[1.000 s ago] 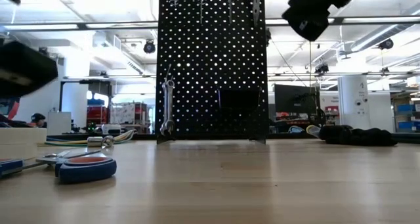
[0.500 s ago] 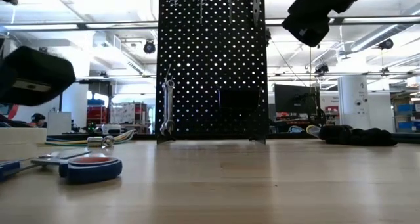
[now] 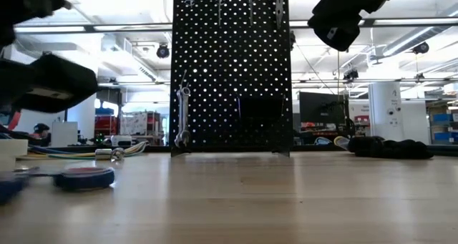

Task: Hang tools onto peg board
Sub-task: Hang the blue scissors on the peg board

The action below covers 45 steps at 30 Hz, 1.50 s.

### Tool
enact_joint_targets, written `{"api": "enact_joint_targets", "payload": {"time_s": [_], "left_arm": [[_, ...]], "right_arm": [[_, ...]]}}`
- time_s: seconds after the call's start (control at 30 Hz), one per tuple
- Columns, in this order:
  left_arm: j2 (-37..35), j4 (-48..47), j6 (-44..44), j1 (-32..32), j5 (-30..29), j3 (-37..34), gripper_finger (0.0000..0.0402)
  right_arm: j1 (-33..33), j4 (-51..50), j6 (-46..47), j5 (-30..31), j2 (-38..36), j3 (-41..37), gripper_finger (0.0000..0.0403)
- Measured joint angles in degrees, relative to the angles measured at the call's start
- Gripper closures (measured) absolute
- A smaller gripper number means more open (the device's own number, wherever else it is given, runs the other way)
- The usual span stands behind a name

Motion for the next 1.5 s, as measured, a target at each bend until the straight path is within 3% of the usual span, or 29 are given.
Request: {"api": "enact_joint_targets", "payload": {"time_s": [0.17, 0.5, 0.67, 0.83, 0.93, 1.1, 1.23, 1.5], "left_arm": [[-2.62, -0.65, 3.43, 0.47, -4.76, 1.67, 0.0394], [-15.35, -5.23, 17.4, 3.78, -5.2, 8.06, 0.0394], [-24.06, -4.41, 24.4, 7.04, 3.18, 13.26, 0.0394], [-29.62, -2.6, 26.99, 9.84, 11.19, 17.02, 0.0394], [-31.25, -0.01, 27.31, 11.7, 13.63, 18.01, 0.0394], [-30.22, 3.19, 27.1, 14.34, 19.49, 18.33, 0.0394], [-28.37, 8.27, 27.09, 15.93, 24.61, 17.39, 0.0394], [-24.79, 12.53, 26.98, 18.65, 31.34, 16.71, 0.0384]], "right_arm": [[0.12, 0.0, 0.81, -0.09, 0.0, 0.0, 0.0352], [2.04, 3.57, -3.15, -0.1, -0.02, 0.0, 0.035], [7.33, 18.46, -17.59, -2.64, -0.02, 0.0, 0.0335], [10.4, 31.18, -33.97, 4.35, -0.08, 0.57, 0.0307], [10.29, 31.09, -39.37, 9.58, 0.57, 2.61, 0.0275], [10.35, 31.09, -45.93, 9.91, 2.93, 8.0, 0.0203], [9.48, 26.58, -46.03, 10.62, 5.95, 13.31, 0.0157], [9.25, 18.19, -44.46, 8.24, 14.13, 23.71, 0.0158]]}}
